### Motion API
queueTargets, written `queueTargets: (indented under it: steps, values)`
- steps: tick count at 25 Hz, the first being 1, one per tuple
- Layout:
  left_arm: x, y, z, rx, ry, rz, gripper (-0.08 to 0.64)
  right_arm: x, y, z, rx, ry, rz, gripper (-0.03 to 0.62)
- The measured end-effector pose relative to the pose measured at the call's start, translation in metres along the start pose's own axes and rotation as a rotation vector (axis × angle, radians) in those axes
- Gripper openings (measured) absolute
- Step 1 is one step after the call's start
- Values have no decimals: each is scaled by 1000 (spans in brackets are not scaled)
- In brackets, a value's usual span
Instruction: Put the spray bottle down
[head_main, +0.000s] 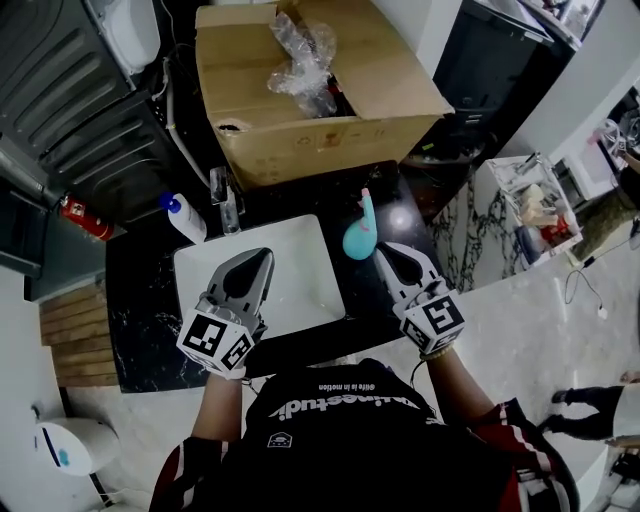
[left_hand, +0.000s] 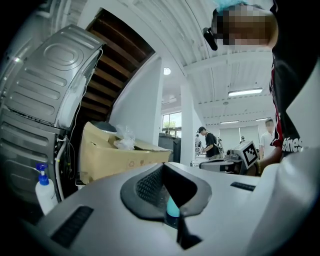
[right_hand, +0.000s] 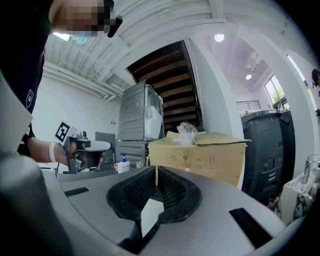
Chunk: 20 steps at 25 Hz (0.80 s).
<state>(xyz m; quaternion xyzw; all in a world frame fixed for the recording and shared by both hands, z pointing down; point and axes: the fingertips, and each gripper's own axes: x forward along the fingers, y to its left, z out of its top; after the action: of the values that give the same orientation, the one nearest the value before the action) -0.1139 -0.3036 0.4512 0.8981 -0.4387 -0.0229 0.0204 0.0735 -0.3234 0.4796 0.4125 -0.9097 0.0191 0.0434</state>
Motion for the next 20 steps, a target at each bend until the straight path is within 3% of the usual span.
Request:
queueTargets:
  steps: [6, 11, 20]
  values:
    - [-3, -7, 23, 19, -20, -16, 14, 15, 43, 31, 55, -22, 146, 38]
    - [-6, -10, 32, 24, -28, -26, 14, 27, 92, 64, 17, -48, 270, 38]
    - [-11, -8, 28, 22, -19, -32, 14, 41, 109, 70, 34, -51, 290, 38]
